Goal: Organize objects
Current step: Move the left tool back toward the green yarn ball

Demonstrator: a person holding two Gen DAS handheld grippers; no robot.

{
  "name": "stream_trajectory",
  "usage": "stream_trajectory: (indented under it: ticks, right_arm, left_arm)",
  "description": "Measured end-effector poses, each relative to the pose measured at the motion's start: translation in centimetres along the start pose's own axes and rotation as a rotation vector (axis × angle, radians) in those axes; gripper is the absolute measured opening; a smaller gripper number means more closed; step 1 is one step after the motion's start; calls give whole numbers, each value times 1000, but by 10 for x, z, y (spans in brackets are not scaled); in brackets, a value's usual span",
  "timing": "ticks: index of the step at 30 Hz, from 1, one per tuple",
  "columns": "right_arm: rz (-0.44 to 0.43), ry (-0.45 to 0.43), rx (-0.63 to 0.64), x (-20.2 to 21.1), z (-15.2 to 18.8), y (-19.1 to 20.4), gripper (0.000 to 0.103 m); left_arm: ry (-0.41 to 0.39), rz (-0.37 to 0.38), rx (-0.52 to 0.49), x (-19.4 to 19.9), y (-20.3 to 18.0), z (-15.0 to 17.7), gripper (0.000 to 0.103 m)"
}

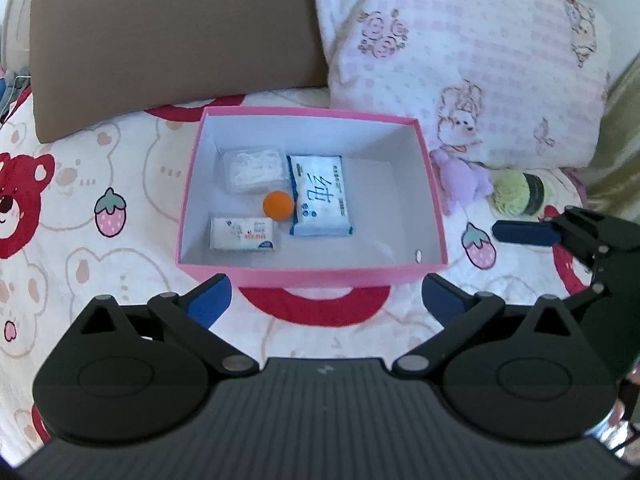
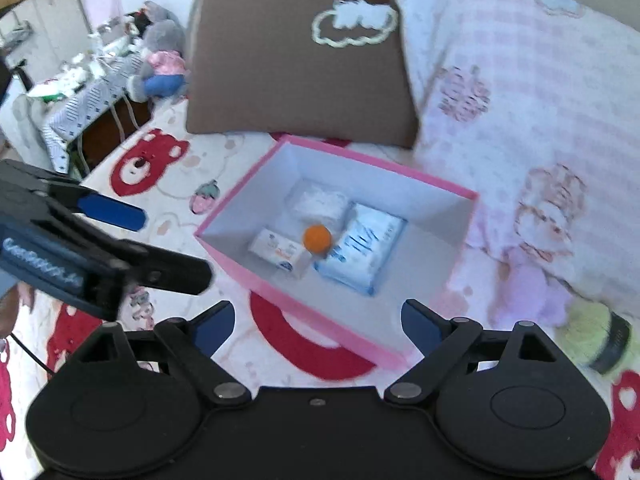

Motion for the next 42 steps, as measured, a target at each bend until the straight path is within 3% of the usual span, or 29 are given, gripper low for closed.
stream_trajectory:
  ticks: [2,6,14,20,26,28,32,42]
  right_arm:
    - [30,47,-60,3,8,-7,93]
    - [-18,85,-103,12,21,-10,93]
    - [8,97,-58,34,48,-2,93]
    - [99,92,-5,44,66,-2,93]
    - [37,146,-6,45,87,0,93]
    - [54,148,1,46,93,-2,93]
    - [100,159,-12,42,102,-13,93]
    - [66,167,-119,48,121,-64,93]
  left_arm:
    - [14,2,-26,3,-5,6,103]
    - [41,16,-32,10,-11,17,103]
    - [74,35,-52,17,-22,37,103]
    - [117,58,-76,10,-34,54,103]
    - [176,75,-107,-4,-46,70,103]
    - [195,87,-123,-8,-52,74,103]
    - [221,129,-157,-17,-69,80,103]
    - [296,132,-192,-32,-95,73,103]
Point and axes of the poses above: each gripper's, at about its wrist camera, not at the fingertips, and x roughly against the way its jaws point, y to its left, z to its underside, the point moved 8 cm from there along -x, roughly the way its jaws point, and after that the axes turned 9 degrees about y, right-handed, at the moved point
